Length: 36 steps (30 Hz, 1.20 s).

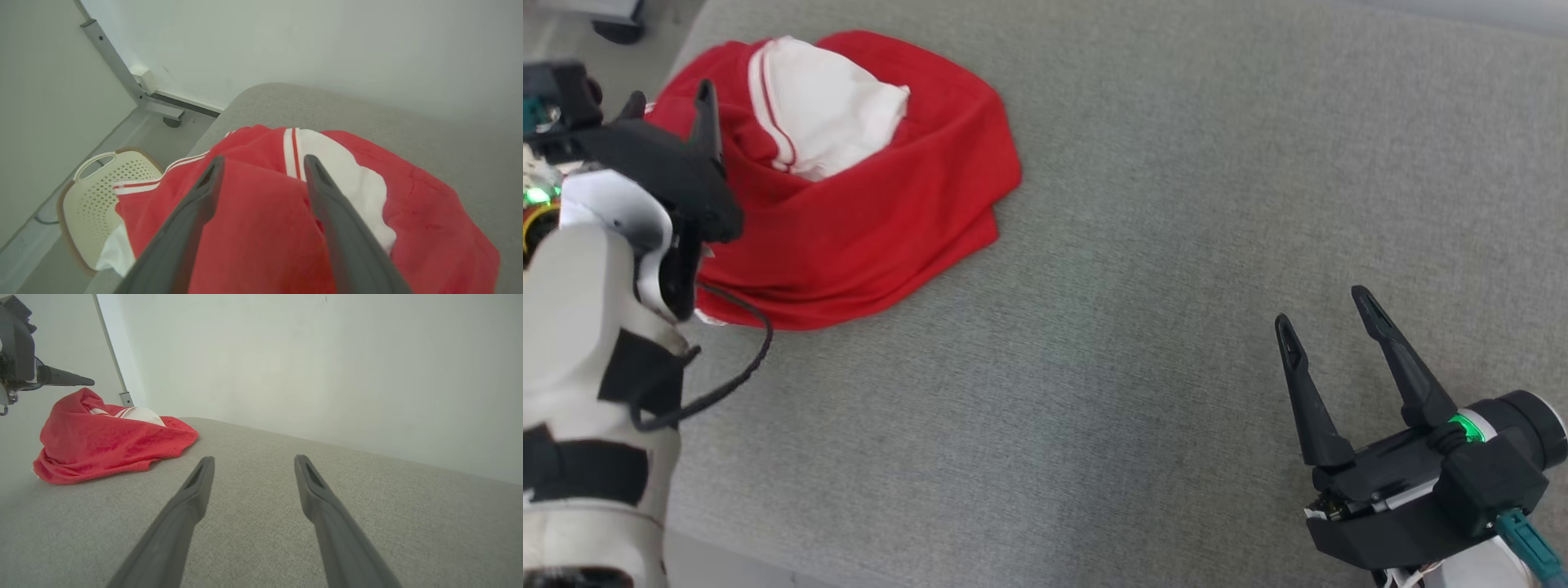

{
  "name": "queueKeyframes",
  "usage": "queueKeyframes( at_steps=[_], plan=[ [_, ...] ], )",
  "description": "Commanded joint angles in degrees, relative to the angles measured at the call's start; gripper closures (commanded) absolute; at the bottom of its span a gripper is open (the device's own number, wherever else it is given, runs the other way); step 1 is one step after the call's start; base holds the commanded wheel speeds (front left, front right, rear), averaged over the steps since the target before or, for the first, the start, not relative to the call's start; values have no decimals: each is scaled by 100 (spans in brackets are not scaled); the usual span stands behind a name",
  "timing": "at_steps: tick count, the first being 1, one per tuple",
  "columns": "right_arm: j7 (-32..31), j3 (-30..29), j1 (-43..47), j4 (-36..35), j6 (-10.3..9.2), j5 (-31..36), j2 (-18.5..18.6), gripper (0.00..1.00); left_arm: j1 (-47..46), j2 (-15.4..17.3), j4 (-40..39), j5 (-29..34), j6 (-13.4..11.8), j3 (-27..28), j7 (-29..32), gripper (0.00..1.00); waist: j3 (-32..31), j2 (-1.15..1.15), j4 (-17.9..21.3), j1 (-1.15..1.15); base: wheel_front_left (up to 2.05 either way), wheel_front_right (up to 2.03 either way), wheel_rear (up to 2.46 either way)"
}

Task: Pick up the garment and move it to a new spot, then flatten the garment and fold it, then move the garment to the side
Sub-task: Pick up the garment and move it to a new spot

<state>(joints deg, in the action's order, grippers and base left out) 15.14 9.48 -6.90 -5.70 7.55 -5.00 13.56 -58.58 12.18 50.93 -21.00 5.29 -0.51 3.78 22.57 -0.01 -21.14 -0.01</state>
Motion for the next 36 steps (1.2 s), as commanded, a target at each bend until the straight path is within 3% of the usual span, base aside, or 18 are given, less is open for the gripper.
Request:
queueKeyframes(
  at_steps=[1,10,17,18,19,20,27,32,36],
  plan=[
    [7,29,-74,-14,-12,-37,51,0,-211,69,214,113,-36,-101,227,0,280,1,202,1,0,0,0],
    [7,142,-274,13,-12,-157,101,0,-896,332,1359,288,-43,-450,1513,0,535,1,351,1,0,0,0],
    [7,146,-414,-39,-12,-120,124,0,-997,347,1759,109,-60,-346,1650,0,649,1,416,1,0,0,0],
    [7,150,-416,-50,-12,-108,126,0,-982,343,1806,139,-37,-388,1679,38,652,1,417,1,0,0,0],
    [7,147,-420,-65,-12,-95,133,0,-984,344,1817,133,-29,-401,1633,65,656,1,415,1,0,0,0],
    [8,137,-428,-90,-12,-86,134,0,-989,334,1831,110,-14,-401,1592,100,659,1,411,1,0,0,0],
    [8,135,-433,-64,-12,-75,62,0,-1056,444,1542,182,-134,-416,318,100,518,1,405,1,0,0,0],
    [8,104,-327,19,-12,-141,-69,0,-987,451,1302,14,-59,-290,-589,100,182,1,406,1,0,0,0],
    [7,34,-160,75,-12,-200,-195,0,-900,278,1093,-325,79,-48,-1140,100,-203,1,386,1,0,0,0]
  ],
)
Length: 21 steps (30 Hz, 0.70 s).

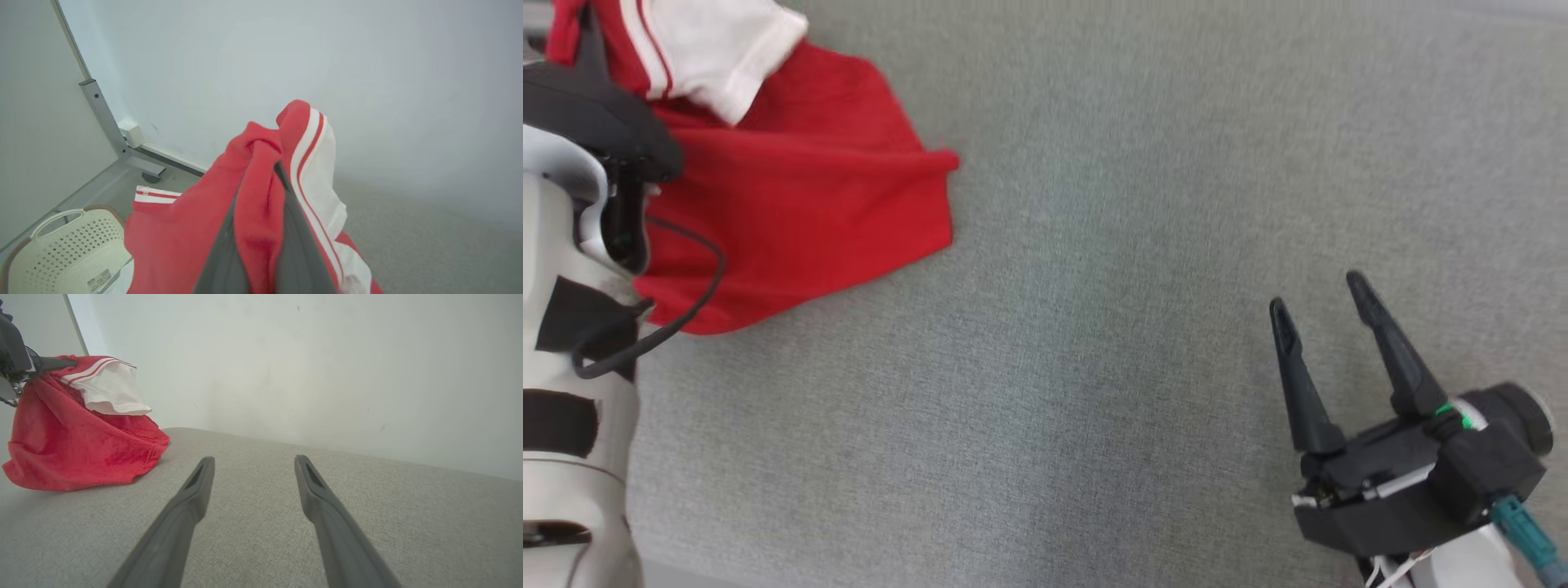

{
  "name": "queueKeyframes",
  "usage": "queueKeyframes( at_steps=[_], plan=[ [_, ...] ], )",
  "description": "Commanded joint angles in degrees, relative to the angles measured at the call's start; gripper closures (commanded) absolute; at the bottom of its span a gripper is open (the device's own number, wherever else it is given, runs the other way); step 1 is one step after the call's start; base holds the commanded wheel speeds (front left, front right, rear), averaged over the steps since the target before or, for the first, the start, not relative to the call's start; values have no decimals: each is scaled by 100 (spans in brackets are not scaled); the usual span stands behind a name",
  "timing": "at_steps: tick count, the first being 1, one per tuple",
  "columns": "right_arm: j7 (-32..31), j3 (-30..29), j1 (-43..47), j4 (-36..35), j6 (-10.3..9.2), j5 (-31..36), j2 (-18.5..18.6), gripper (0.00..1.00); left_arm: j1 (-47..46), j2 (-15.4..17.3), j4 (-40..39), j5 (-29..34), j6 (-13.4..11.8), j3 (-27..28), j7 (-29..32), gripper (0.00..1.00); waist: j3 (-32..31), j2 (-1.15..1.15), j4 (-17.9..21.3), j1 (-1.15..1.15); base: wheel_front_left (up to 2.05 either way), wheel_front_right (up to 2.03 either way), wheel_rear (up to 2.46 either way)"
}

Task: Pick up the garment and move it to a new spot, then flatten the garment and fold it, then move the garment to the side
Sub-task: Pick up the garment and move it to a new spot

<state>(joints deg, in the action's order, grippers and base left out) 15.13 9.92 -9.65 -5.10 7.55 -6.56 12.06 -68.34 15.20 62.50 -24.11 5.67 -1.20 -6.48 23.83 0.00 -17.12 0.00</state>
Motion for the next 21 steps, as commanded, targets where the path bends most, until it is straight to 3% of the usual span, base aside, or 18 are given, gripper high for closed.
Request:
queueKeyframes(
  at_steps=[1,11,21],
  plan=[
    [9,-18,162,24,-12,-48,-83,0,103,-45,-136,-112,62,77,-265,100,-423,0,-9,0,0,0,0],
    [8,-46,550,63,-12,-109,-451,0,531,-194,-1234,-336,183,-80,-767,100,-1280,0,332,0,0,0,0],
    [8,-65,769,35,-12,-183,-666,0,1159,-295,-2793,-667,183,-503,-69,100,-1823,0,1111,0,0,0,0]
  ],
)
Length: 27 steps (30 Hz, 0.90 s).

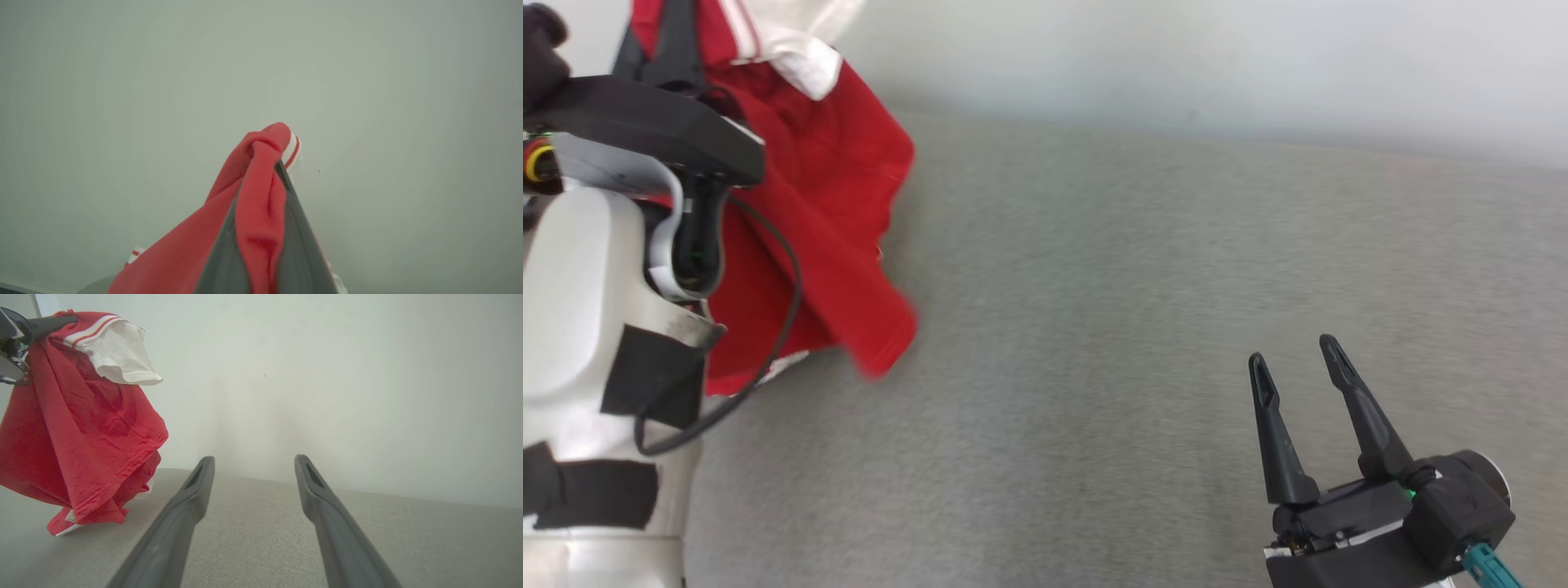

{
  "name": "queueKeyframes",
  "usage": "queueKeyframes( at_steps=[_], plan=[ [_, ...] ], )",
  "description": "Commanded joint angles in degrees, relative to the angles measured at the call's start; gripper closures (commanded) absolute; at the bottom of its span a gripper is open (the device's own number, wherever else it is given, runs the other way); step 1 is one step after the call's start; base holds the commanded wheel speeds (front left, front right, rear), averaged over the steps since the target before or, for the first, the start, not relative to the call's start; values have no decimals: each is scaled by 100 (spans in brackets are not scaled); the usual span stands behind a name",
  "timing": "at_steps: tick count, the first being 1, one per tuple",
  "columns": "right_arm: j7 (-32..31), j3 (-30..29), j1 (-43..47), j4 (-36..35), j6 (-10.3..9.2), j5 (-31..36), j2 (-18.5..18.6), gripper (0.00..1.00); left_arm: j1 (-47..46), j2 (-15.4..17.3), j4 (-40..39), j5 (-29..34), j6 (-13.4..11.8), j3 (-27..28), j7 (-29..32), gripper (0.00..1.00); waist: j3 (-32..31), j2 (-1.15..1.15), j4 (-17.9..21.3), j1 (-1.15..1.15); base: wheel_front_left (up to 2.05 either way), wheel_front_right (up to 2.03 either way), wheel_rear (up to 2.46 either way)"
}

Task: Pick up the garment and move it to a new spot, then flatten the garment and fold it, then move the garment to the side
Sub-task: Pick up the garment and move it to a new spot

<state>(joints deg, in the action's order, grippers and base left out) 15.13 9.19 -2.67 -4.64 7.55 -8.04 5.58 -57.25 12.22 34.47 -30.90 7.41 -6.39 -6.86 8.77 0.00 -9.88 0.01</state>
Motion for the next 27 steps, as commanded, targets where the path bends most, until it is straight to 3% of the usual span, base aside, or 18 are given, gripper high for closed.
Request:
queueKeyframes(
  at_steps=[1,14,27],
  plan=[
    [8,-11,92,-16,-12,-40,-31,0,101,-32,-168,-40,9,-25,83,100,-350,0,471,-1,0,0,0],
    [8,-51,244,-54,-12,-60,-178,0,732,-521,-1997,-649,-175,-339,1230,100,-542,0,1655,-1,0,0,0],
    [8,-80,285,-106,-12,-102,-220,0,969,-865,-2372,-847,-256,-968,1197,100,-576,0,2491,-1,0,0,0]
  ],
)
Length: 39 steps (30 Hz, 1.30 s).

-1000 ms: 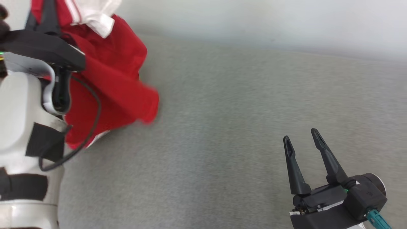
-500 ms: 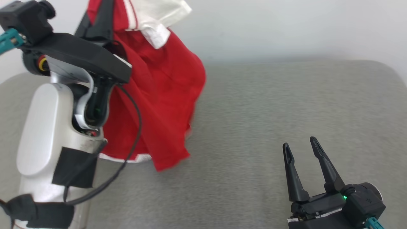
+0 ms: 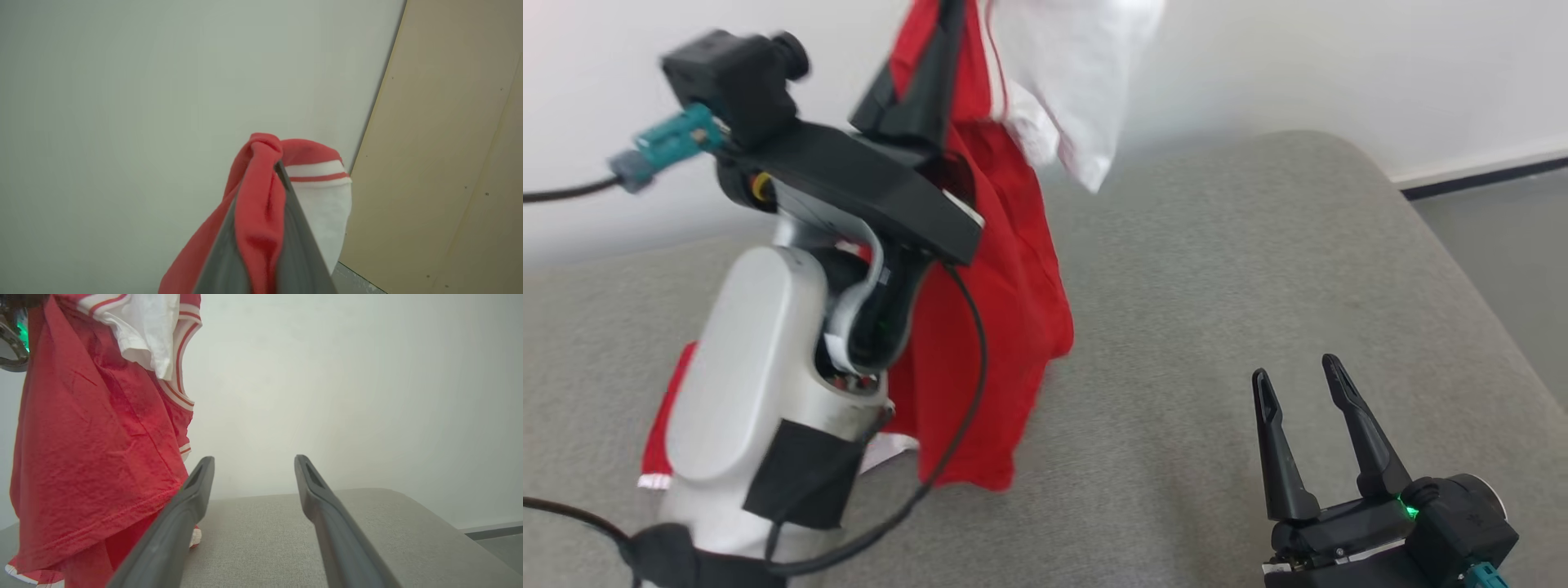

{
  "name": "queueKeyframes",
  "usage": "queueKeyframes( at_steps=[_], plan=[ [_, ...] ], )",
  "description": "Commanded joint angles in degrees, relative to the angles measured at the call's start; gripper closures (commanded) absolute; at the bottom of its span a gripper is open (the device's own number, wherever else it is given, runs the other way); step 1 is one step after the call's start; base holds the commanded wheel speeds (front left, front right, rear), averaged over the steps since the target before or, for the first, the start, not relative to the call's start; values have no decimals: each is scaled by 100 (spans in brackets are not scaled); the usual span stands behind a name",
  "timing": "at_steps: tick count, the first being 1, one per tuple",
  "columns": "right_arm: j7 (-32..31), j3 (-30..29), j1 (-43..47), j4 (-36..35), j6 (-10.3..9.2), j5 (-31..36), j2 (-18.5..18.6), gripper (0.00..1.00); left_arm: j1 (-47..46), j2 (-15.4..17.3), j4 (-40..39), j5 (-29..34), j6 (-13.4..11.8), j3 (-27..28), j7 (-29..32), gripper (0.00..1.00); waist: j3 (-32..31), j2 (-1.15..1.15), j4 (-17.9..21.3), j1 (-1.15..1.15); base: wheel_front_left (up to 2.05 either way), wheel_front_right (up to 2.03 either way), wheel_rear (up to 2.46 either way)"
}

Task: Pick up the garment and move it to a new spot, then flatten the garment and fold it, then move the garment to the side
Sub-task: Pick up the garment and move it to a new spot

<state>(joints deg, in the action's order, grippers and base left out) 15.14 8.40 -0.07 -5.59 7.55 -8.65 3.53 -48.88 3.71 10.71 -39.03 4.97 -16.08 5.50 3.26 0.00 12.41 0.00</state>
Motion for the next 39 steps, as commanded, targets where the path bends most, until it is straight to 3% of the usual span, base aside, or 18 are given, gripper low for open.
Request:
queueKeyframes(
  at_steps=[1,10,23,25,26,27,34,39],
  plan=[
    [7,-1,25,-17,-12,-47,-19,0,176,-20,27,-35,-23,-84,-27,100,7,0,303,0,0,0,0],
    [7,-46,-35,-32,-12,-13,-37,0,978,-67,653,345,-51,-865,-638,100,369,0,322,0,0,0,0],
    [7,52,-192,23,-12,26,-35,0,1357,-81,2692,1155,79,-2016,-1870,100,562,0,207,0,0,0,0],
    [7,65,-172,38,-12,27,-36,0,1299,-77,2884,1119,90,-2139,-1918,51,546,0,193,0,0,0,0],
    [7,74,-164,42,-12,27,-36,0,1261,-77,2929,1110,57,-2181,-1936,18,535,0,184,0,0,0,0],
    [7,81,-164,47,-12,28,-36,0,1217,-77,2961,1100,14,-2215,-1966,0,526,0,174,0,0,0,0],
    [7,68,-114,84,-12,-1,-22,0,1177,-80,2792,823,-242,-2182,-2062,0,364,0,17,0,0,0,0],
    [7,23,2,84,-12,-14,27,0,1492,26,2070,1010,-397,-1714,-2067,0,183,0,-226,0,0,0,0]
  ],
)
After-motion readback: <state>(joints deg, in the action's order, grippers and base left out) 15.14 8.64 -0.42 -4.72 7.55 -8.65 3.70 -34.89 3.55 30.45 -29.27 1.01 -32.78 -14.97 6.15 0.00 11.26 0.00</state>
